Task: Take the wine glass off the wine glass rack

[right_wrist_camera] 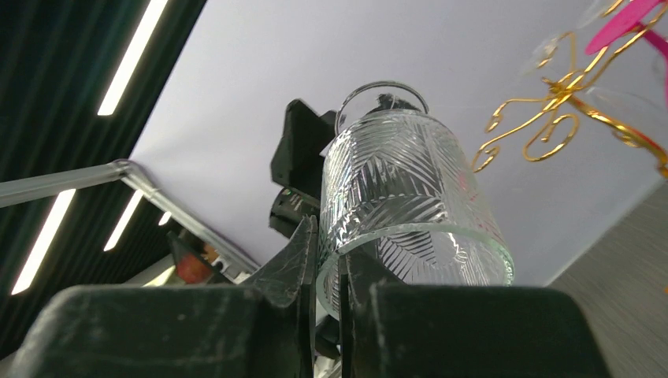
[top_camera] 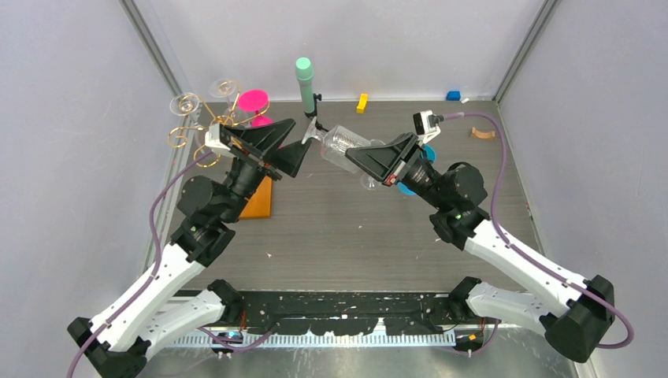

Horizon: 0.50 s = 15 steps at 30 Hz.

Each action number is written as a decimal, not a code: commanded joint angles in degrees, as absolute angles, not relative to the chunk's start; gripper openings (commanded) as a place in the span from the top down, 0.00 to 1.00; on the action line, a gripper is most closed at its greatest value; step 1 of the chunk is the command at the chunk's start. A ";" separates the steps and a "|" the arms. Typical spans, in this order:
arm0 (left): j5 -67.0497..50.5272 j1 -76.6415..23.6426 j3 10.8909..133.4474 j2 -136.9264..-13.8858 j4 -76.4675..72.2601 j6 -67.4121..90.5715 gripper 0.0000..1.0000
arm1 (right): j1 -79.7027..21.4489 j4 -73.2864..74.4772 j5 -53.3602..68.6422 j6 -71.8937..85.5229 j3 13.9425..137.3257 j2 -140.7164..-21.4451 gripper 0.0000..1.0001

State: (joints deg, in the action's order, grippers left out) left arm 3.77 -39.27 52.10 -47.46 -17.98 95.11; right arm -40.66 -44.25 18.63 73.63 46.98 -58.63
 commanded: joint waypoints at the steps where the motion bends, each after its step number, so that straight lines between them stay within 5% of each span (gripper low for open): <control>1: 4.85 -39.29 52.03 -42.94 -14.98 85.92 0.05 | -40.87 -30.29 13.55 63.41 55.09 -53.52 1.00; 10: -3.85 -39.29 59.39 -39.45 3.05 64.62 0.00 | -40.87 9.40 1.96 42.87 70.70 -54.52 1.00; 15: -2.87 -39.29 63.79 -38.02 12.68 55.29 0.01 | -40.80 30.98 -18.78 27.22 85.88 -61.87 1.00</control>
